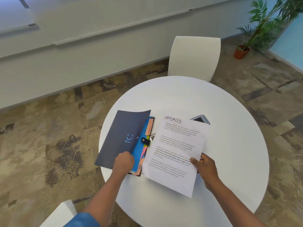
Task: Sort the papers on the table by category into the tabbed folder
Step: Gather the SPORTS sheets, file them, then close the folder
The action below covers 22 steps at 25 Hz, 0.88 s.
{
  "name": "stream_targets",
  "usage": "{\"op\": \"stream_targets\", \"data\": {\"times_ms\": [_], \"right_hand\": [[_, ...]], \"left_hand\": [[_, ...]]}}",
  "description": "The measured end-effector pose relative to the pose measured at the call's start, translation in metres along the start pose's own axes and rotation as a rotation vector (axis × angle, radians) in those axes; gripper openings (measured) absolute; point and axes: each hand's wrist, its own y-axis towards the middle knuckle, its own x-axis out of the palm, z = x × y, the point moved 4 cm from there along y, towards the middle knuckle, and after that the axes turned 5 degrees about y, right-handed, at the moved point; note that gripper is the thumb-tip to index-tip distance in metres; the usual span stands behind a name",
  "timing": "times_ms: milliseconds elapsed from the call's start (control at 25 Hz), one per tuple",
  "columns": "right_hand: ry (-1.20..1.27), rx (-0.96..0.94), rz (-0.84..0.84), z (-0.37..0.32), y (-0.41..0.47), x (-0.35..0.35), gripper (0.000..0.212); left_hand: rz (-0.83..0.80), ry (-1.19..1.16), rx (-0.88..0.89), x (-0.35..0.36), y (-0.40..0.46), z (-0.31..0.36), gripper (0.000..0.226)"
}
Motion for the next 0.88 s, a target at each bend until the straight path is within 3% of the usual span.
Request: {"op": "stream_targets", "data": {"times_ms": [360, 880], "right_hand": [[-0.359, -0.080, -0.069, -0.025, 0.031, 0.077, 0.010], [-0.363, -0.096, 0.003, -0.034, 0.034, 0.152, 0.019]], "left_hand": [[-0.019, -0.047, 0.087, -0.026, 0.004, -0.017, 0.032], [-0.184, -0.050, 0.199, -0.040, 0.010, -0.026, 0.034]]}}
